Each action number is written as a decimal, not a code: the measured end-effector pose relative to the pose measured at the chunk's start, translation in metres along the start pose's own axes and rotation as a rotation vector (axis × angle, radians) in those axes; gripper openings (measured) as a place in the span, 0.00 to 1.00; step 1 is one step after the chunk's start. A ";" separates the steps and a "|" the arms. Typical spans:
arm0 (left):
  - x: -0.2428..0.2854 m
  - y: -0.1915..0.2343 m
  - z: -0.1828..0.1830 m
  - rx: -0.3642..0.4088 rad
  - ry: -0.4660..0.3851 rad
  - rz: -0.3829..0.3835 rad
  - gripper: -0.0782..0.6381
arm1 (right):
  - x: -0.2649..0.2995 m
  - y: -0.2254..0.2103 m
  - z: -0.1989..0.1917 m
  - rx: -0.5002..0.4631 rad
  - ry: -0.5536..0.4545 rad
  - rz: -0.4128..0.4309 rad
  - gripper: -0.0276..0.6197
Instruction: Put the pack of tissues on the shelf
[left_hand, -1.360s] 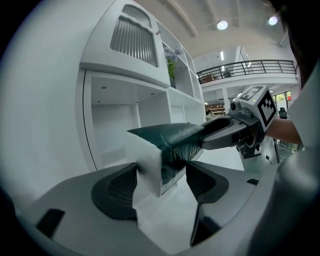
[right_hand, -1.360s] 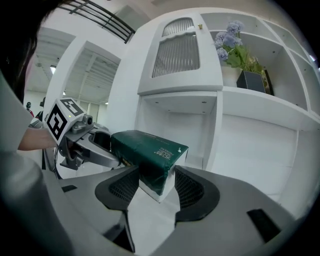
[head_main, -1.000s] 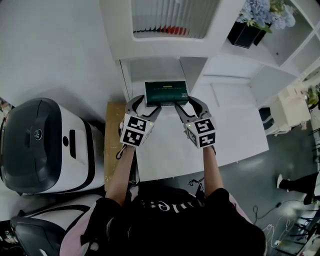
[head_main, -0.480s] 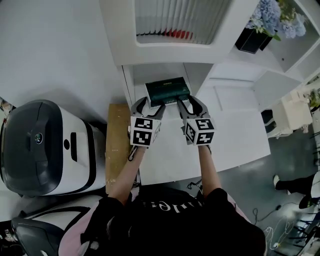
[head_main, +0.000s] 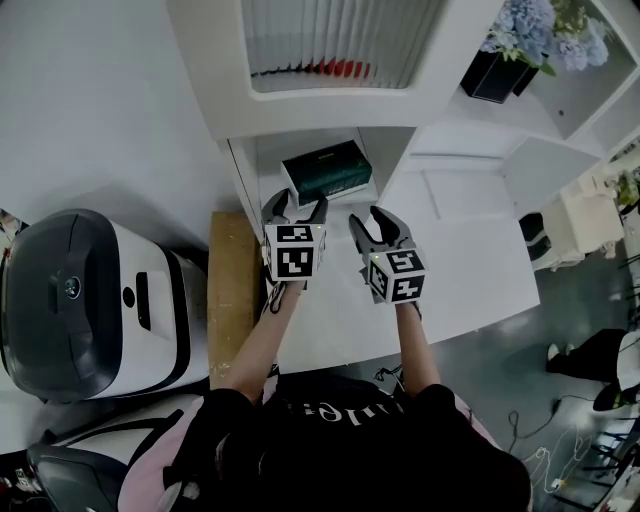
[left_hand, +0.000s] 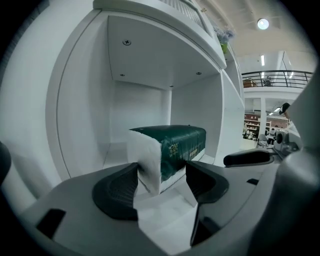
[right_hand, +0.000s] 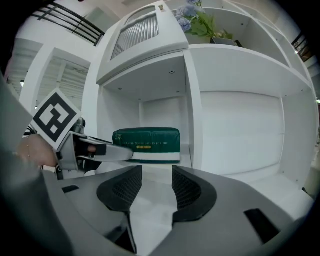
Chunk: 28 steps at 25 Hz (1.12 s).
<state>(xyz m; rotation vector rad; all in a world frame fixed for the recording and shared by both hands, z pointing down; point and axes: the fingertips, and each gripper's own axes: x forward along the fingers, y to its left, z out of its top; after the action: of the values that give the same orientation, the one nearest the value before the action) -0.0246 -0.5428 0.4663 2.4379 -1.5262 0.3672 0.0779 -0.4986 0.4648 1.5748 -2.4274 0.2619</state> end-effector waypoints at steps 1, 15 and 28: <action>0.003 0.000 0.000 -0.010 0.008 0.006 0.53 | -0.003 -0.001 -0.002 0.003 -0.001 -0.003 0.37; 0.037 0.007 0.013 -0.012 0.061 0.058 0.53 | -0.025 0.007 -0.027 0.045 0.022 0.026 0.37; -0.012 -0.023 0.010 0.012 -0.009 -0.127 0.53 | -0.060 0.031 -0.003 0.017 -0.044 0.076 0.37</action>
<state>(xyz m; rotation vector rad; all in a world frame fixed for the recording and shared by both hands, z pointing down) -0.0081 -0.5264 0.4516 2.5332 -1.3678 0.3425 0.0729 -0.4332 0.4494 1.5121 -2.5288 0.2649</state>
